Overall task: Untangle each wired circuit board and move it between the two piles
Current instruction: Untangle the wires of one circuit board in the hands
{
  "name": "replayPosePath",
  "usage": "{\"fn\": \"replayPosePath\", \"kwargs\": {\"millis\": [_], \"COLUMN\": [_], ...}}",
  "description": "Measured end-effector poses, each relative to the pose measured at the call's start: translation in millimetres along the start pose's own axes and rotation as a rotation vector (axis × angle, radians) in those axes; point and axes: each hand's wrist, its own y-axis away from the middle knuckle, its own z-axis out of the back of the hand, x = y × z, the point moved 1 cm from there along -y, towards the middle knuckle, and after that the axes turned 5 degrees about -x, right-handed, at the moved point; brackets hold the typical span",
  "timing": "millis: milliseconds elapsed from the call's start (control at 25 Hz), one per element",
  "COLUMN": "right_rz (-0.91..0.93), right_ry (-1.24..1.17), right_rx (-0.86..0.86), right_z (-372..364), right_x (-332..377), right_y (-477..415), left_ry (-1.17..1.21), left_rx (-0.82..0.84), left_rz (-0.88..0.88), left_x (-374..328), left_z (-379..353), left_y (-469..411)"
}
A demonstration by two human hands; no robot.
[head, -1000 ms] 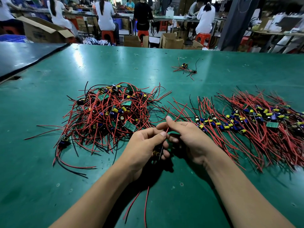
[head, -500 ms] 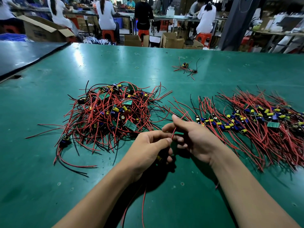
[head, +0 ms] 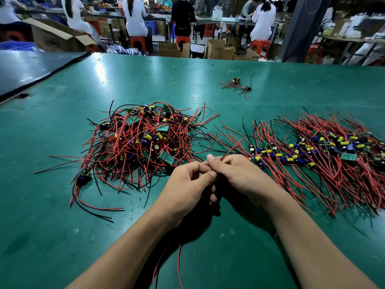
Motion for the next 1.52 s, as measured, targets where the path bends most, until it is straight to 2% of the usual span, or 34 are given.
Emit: {"fn": "replayPosePath", "kwargs": {"millis": [120,360,720,840,960,1000,1200,1320,1520], "right_rz": [0.056,0.101,0.344,0.298,0.111,0.067,-0.013,0.022,0.049], "right_ry": [0.122,0.318,0.297,0.215,-0.173,-0.231,-0.193,-0.121,0.000], "right_rx": [-0.070,-0.358,-0.645,-0.580,-0.380,-0.320,-0.017,-0.032,-0.295], "right_z": [4.8,15.7,18.2,17.2,15.4,15.1,-3.0,2.1,21.8], "right_x": [-3.4,-4.5,-6.0,-12.0,-10.9,-10.5,-18.6,-17.5,-15.0], "right_y": [-4.6,-12.4,-14.5,-18.8,-18.6,-18.1,-11.8,-12.4,-17.1], "left_ry": [-0.019,-0.075,-0.041,-0.029,0.006,0.021,0.081,0.073,0.016], "left_rx": [0.019,0.049,0.072,0.082,0.060,0.048,0.019,0.038,0.076], "left_rz": [0.015,-0.005,0.028,0.038,0.039,0.038,0.019,0.031,0.023], "left_x": [-1.4,-1.6,-4.4,-4.4,-2.4,-1.9,0.1,0.1,-2.6], "left_z": [1.1,0.4,2.7,3.3,3.7,3.5,2.5,4.0,5.3], "left_y": [-0.8,0.3,-0.9,-1.0,-0.9,-1.1,-3.2,-2.7,-1.5]}}
